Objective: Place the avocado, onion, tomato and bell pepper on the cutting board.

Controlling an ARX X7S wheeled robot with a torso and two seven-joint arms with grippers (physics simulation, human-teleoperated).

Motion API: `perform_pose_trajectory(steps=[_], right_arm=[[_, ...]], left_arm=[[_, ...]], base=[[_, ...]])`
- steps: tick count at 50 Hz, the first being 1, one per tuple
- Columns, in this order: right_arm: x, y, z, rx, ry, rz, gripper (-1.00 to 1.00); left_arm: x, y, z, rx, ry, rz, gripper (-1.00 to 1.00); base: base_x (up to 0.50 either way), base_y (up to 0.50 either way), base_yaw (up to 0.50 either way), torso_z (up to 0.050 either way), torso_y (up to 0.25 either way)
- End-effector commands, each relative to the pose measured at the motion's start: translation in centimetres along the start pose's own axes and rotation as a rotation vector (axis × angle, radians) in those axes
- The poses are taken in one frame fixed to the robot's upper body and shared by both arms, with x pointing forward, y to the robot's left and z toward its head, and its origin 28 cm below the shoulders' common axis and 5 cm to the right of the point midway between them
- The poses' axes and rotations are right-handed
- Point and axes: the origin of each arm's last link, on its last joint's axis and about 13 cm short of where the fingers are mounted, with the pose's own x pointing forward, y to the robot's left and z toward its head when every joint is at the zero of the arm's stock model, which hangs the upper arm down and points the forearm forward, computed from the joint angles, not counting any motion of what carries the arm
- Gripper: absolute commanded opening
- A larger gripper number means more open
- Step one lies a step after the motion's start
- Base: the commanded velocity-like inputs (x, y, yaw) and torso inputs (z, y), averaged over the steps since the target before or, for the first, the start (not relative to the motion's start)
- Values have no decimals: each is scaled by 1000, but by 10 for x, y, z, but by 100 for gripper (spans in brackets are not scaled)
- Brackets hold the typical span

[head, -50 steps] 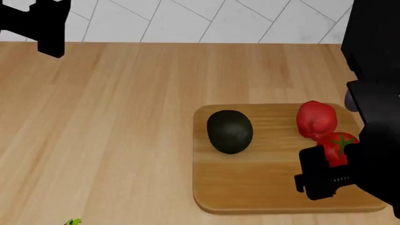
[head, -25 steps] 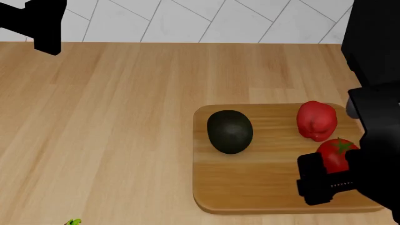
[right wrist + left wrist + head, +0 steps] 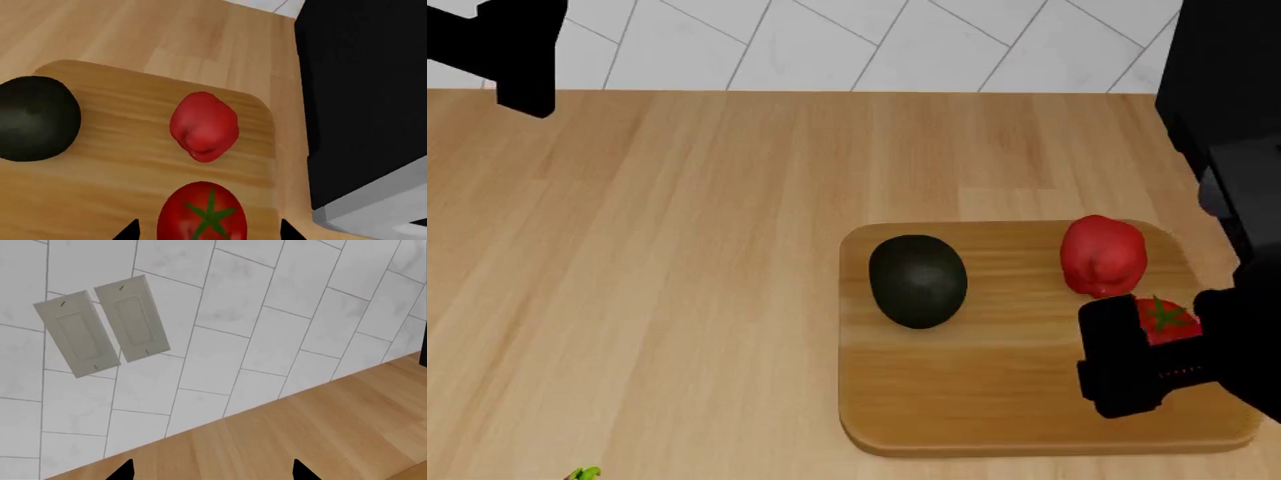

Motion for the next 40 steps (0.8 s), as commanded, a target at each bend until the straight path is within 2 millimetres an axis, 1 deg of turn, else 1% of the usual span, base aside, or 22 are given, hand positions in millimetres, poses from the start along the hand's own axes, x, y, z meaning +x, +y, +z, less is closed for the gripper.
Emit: perform_pose_trajectory(steps=[1, 13, 17, 23, 28, 33, 34, 36, 40], right_arm=[[-22, 16, 13, -79, -82, 72, 100], [-43, 38, 25, -172, -132, 144, 100], [-46, 44, 28, -193, -147, 169, 100], [-49, 58, 32, -244, -163, 229, 100], [-54, 66, 35, -283, -181, 256, 100], [-60, 71, 38, -314, -203, 263, 100], [-62, 71, 39, -320, -210, 260, 100], [-67, 72, 40, -325, -222, 263, 100], [-72, 70, 42, -330, -240, 253, 100]], left_arm=[[0, -6, 8, 4, -38, -49, 100], [2, -4, 8, 6, -32, -43, 100], [2, -3, 9, 10, -31, -40, 100], [2, -2, 11, 19, -29, -30, 100], [1, 1, 9, 40, -15, -17, 100], [-7, 3, 7, 62, 4, -7, 100], [-10, 4, 6, 36, 58, -22, 100], [-18, 8, 9, 3, 75, -33, 100], [-30, 12, 3, 68, 124, -14, 100]], base=[[0, 0, 0, 0, 0], [0, 0, 0, 0, 0], [0, 0, 0, 0, 0], [0, 0, 0, 0, 0], [0, 0, 0, 0, 0], [0, 0, 0, 0, 0], [0, 0, 0, 0, 0], [0, 0, 0, 0, 0], [0, 0, 0, 0, 0]])
